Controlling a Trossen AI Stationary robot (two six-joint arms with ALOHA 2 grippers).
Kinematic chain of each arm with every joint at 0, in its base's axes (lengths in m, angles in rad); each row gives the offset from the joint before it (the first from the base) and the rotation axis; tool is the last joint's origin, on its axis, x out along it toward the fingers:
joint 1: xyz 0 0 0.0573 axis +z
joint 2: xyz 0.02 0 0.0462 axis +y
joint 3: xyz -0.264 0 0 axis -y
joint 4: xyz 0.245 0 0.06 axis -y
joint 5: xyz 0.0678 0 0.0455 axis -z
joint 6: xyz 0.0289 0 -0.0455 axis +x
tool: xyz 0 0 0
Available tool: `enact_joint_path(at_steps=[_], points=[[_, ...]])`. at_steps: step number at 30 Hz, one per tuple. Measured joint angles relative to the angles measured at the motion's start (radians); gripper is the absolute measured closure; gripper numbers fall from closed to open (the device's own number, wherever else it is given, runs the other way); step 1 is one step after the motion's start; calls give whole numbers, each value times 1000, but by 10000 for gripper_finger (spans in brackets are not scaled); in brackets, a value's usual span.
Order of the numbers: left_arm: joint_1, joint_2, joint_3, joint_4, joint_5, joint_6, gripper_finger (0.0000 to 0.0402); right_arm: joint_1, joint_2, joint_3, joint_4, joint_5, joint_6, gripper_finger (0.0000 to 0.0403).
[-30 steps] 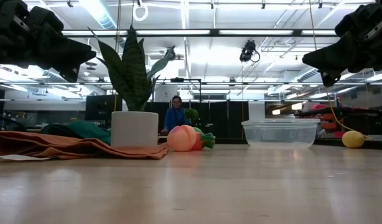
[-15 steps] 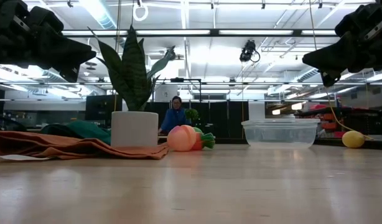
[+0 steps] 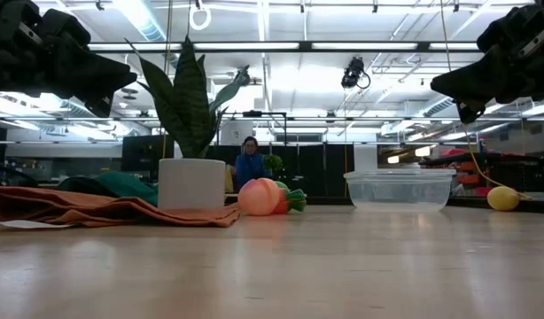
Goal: Pick and placing Produce into tupperware
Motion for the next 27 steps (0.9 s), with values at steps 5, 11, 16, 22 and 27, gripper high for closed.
enact_joint_path(at_steps=[5, 11, 16, 22, 27], points=[[0, 0, 0, 0, 0, 0, 314, 0, 0, 0, 0, 0, 14, 402], [0, 0, 0, 0, 0, 0, 312, 0, 0, 0, 0, 0, 25, 402], [0, 0, 0, 0, 0, 0, 320, 0, 0, 0, 0, 0, 25, 402], [0, 0, 0, 0, 0, 0, 319, 0, 0, 0, 0, 0, 25, 402], [1, 0, 0, 0, -1, 43, 315, 0, 0, 0, 0, 0, 37, 402]])
